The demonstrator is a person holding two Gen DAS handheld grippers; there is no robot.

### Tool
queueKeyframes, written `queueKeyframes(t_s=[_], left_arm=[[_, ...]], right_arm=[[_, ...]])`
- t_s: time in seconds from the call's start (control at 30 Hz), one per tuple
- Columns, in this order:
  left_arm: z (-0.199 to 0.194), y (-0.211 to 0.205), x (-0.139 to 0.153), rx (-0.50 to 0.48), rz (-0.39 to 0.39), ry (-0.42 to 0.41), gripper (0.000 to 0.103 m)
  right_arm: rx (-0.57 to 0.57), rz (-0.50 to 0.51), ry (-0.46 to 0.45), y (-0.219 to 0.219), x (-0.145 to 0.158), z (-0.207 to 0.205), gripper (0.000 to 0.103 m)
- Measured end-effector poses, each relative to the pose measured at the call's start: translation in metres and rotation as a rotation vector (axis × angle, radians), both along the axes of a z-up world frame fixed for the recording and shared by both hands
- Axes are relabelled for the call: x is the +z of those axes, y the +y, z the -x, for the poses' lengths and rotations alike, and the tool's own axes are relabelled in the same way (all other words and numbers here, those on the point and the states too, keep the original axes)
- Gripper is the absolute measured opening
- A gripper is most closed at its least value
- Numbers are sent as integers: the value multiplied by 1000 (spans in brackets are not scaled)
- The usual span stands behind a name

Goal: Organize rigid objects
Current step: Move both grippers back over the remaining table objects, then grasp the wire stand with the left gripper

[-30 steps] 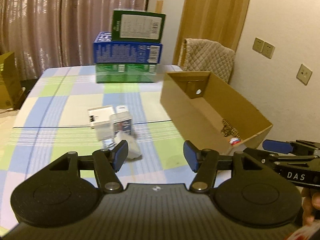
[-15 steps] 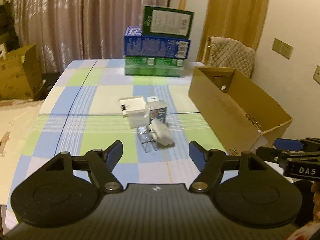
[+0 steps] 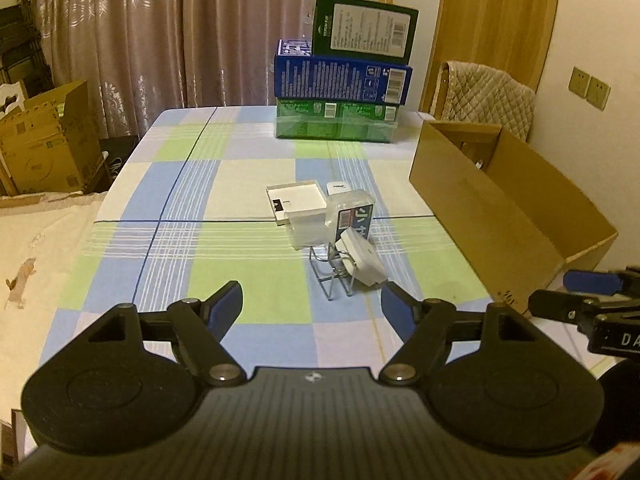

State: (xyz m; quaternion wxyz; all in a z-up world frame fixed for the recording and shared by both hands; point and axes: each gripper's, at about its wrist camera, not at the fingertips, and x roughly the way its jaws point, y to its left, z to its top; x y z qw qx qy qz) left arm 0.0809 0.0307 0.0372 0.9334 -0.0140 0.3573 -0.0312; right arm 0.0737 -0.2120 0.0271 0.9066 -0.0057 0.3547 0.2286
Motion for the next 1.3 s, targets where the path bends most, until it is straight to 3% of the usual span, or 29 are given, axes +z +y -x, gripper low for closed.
queueKeyframes(t_s=[0.43, 0.83, 1.03, 1.13, 1.2, 1.3], left_arm=[[-52, -7, -54, -75, -26, 40, 72], [-108, -28, -115, -123, -50, 92, 54], [-125, -28, -127, -133, -28, 110, 42], [-124, -24, -127, -127, -49, 107, 22], [-123, -17, -126, -111, -76, 106, 22], [-121, -2, -125, -94, -51, 106, 22]], right_arm=[[17, 10, 55, 15, -32, -40, 63], [25, 44, 114, 23, -74, -77, 63], [19, 53, 132, 23, -86, -86, 63], [14, 53, 143, 24, -91, -89, 63], [16, 51, 147, 26, -94, -89, 63], [21, 48, 148, 29, -95, -90, 63]])
